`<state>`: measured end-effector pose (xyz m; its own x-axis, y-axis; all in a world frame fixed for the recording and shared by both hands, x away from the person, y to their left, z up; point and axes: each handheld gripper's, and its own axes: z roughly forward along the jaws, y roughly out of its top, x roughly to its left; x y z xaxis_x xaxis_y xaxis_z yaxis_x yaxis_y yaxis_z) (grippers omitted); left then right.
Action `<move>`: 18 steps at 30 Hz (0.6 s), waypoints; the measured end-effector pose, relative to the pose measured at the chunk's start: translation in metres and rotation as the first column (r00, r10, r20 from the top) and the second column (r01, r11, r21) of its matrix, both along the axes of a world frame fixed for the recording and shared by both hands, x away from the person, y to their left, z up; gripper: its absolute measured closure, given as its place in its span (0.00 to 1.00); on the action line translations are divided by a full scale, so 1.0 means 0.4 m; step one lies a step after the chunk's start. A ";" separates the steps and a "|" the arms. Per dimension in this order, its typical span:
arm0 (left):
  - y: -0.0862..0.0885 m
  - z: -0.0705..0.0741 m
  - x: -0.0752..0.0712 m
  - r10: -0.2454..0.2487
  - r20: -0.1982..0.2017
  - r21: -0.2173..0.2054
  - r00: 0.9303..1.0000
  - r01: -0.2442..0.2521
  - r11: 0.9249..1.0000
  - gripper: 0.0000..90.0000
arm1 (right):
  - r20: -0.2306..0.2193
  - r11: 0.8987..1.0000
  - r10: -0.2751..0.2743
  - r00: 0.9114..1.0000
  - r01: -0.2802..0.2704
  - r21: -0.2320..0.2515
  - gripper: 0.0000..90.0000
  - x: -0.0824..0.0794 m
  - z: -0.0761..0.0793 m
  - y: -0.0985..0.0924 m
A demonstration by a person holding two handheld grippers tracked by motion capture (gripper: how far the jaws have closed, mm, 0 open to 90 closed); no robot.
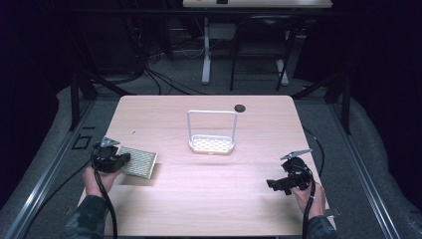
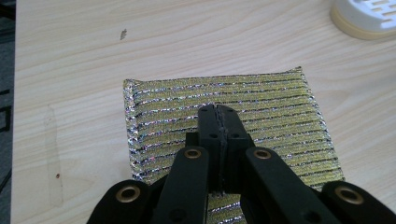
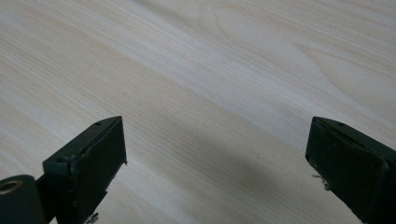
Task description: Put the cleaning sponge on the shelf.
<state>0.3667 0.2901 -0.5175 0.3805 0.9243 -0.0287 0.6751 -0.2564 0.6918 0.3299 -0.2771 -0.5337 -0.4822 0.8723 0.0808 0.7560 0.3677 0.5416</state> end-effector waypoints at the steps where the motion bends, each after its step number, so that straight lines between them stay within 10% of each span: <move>1: -0.001 0.002 -0.001 -0.006 -0.004 -0.004 1.000 0.006 1.000 1.00 | 0.002 1.000 -0.006 1.000 0.006 0.006 0.05 0.000 -0.001 0.000; 18: -0.044 0.015 -0.017 -0.067 0.018 -0.053 0.998 0.068 0.996 1.00 | -0.009 1.000 -0.018 1.000 0.018 -0.001 0.05 0.000 -0.005 0.003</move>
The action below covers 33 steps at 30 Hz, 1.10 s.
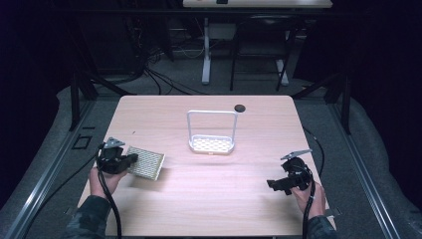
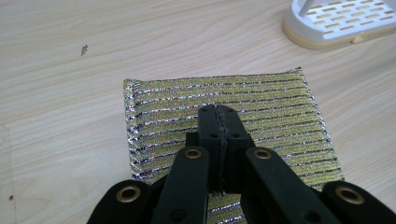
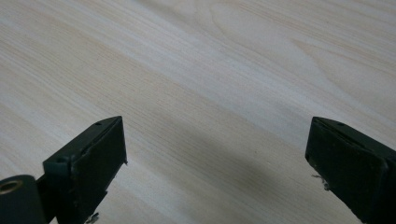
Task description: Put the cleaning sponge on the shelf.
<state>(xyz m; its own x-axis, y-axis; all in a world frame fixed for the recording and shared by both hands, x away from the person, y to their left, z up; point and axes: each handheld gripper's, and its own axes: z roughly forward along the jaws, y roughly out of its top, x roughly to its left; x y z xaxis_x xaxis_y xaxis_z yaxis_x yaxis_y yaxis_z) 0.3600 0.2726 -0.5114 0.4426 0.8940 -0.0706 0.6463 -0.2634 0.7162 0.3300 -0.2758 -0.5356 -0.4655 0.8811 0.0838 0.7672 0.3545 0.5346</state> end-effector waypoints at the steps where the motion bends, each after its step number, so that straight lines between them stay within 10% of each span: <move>1: -0.002 0.000 -0.001 -0.004 0.000 -0.002 1.000 0.004 1.000 1.00 | -0.001 1.000 0.001 1.000 -0.001 -0.004 0.05 0.000 0.000 0.001; 33: -0.115 -0.006 -0.012 -0.110 0.003 -0.082 0.994 0.110 0.991 1.00 | 0.000 1.000 -0.001 1.000 0.001 -0.030 0.06 0.001 0.001 0.004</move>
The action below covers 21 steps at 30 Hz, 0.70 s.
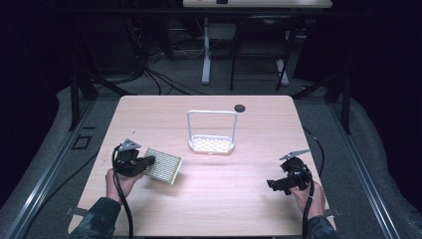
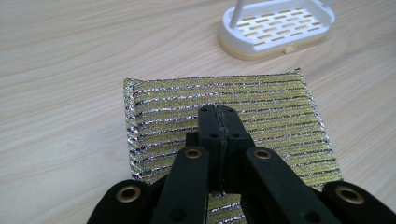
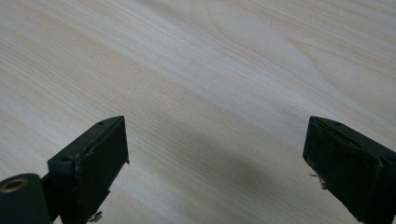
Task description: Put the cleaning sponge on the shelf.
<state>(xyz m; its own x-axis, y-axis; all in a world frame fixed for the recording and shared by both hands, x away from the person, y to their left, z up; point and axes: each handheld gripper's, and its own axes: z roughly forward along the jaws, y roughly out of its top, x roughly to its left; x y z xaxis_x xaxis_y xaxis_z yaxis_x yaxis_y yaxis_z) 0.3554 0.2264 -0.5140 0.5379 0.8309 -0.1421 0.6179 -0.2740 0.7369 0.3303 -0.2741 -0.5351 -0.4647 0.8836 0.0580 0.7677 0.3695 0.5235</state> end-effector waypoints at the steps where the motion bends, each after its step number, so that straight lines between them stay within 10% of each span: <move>1: -0.010 0.000 0.000 -0.004 0.004 -0.004 1.000 0.004 1.000 1.00 | 0.001 1.000 0.000 1.000 0.000 0.001 0.06 0.000 0.000 0.000; 21: -0.149 0.005 0.016 -0.049 0.034 -0.041 0.998 0.050 0.998 1.00 | 0.010 1.000 -0.012 1.000 0.012 -0.001 0.07 0.001 0.003 -0.007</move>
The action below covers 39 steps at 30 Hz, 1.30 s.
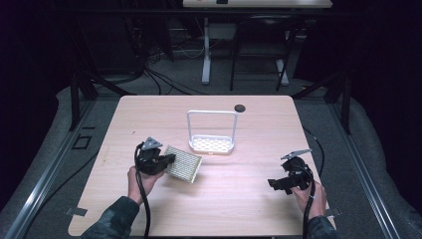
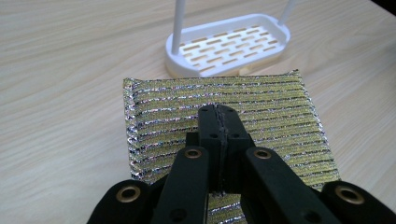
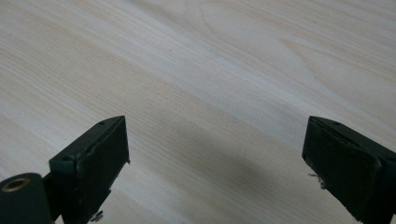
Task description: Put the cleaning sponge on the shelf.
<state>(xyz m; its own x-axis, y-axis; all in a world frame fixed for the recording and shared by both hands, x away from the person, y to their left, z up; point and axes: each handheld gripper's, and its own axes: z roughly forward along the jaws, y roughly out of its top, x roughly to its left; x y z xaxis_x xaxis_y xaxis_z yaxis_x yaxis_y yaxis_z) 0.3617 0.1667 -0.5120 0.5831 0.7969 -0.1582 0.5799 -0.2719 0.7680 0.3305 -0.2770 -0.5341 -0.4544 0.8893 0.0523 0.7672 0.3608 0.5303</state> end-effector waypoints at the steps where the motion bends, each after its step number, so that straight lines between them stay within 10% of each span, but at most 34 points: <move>1: -0.010 0.003 0.001 0.001 -0.001 -0.005 1.000 -0.001 1.000 1.00 | 0.003 1.000 -0.003 1.000 0.003 0.003 0.07 0.000 -0.001 -0.001; 39: -0.206 -0.019 0.084 0.069 0.012 -0.082 0.998 -0.067 0.994 1.00 | 0.014 1.000 -0.010 1.000 0.010 0.000 0.08 -0.005 0.003 0.000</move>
<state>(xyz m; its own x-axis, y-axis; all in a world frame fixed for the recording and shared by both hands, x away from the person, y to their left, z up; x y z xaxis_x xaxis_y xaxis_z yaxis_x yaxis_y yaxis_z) 0.3953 0.0843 -0.5196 0.5306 0.8196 -0.2162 0.5836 -0.1682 0.7944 0.3287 -0.2769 -0.5331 -0.4465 0.8936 0.0460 0.7631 0.3534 0.5411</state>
